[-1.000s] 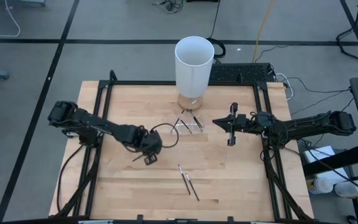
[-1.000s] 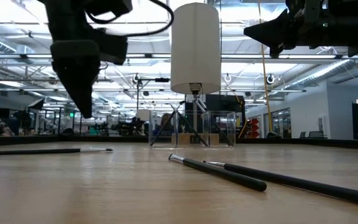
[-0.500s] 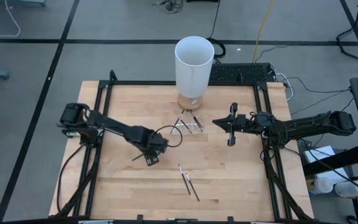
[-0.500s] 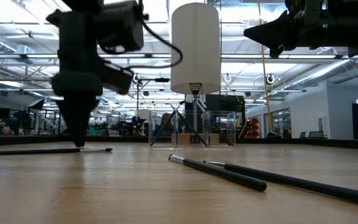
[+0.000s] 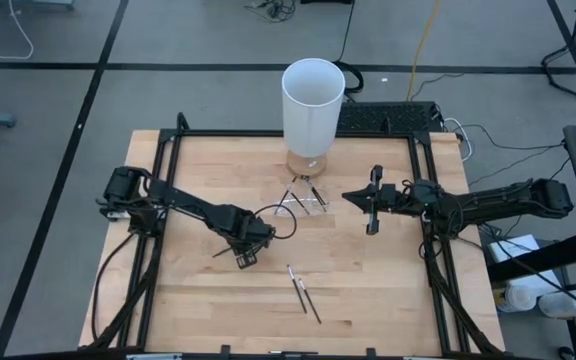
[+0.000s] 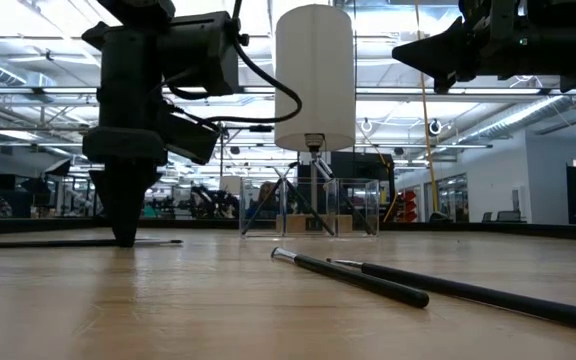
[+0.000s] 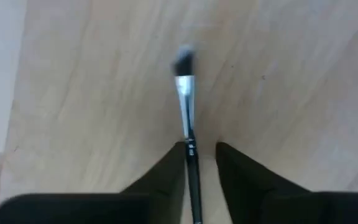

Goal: Put items in baskets/containers
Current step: Put the eyeshadow brush into the transparent organizer

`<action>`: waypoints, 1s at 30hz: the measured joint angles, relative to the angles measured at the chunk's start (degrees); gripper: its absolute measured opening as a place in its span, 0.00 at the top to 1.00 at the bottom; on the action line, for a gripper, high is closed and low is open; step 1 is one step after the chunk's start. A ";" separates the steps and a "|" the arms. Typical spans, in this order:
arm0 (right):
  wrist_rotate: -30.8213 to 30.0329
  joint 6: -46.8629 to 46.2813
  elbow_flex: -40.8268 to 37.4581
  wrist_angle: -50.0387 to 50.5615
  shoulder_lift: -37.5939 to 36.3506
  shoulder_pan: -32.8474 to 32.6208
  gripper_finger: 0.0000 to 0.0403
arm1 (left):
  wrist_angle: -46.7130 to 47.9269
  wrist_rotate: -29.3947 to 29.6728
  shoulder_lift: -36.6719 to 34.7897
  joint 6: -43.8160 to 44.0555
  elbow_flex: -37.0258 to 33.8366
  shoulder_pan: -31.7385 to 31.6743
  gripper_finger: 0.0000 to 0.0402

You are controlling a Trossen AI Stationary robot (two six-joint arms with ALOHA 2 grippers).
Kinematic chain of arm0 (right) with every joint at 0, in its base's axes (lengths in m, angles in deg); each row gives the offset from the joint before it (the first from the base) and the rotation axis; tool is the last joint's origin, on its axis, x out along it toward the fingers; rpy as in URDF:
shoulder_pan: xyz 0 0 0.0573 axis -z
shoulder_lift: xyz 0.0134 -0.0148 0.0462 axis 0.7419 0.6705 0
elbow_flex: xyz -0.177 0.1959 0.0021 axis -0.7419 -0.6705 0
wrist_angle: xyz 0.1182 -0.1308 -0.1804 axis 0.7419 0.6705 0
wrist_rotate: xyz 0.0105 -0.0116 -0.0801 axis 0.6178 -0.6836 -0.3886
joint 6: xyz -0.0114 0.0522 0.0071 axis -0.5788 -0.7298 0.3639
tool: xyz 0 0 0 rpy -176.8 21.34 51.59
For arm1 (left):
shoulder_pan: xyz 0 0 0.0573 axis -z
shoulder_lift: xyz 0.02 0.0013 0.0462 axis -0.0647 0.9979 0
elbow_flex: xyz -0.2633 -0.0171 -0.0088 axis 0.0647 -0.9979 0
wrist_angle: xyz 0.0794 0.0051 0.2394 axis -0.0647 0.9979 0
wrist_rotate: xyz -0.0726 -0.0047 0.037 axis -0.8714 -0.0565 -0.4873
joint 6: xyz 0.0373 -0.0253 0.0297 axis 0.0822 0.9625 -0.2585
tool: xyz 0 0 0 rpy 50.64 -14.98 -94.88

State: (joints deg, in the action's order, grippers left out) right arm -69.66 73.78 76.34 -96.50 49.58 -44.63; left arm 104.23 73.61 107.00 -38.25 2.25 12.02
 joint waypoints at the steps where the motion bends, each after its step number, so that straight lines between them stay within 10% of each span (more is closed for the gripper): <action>1: 0.00 -0.02 0.00 0.02 0.00 0.00 1.00 | -0.09 -0.34 0.00 -0.40 0.00 -0.01 0.80; 5: 0.00 -0.02 0.00 0.02 0.00 0.00 1.00 | -0.70 -0.78 -0.02 -1.09 -0.09 0.00 0.96; 30: 0.04 -0.05 0.00 0.07 -0.02 0.00 1.00 | -7.51 2.27 -6.23 0.45 -0.63 0.01 0.99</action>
State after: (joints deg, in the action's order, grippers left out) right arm -69.62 73.73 76.34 -96.44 49.56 -44.63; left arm 96.72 75.89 100.78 -37.80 1.62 12.04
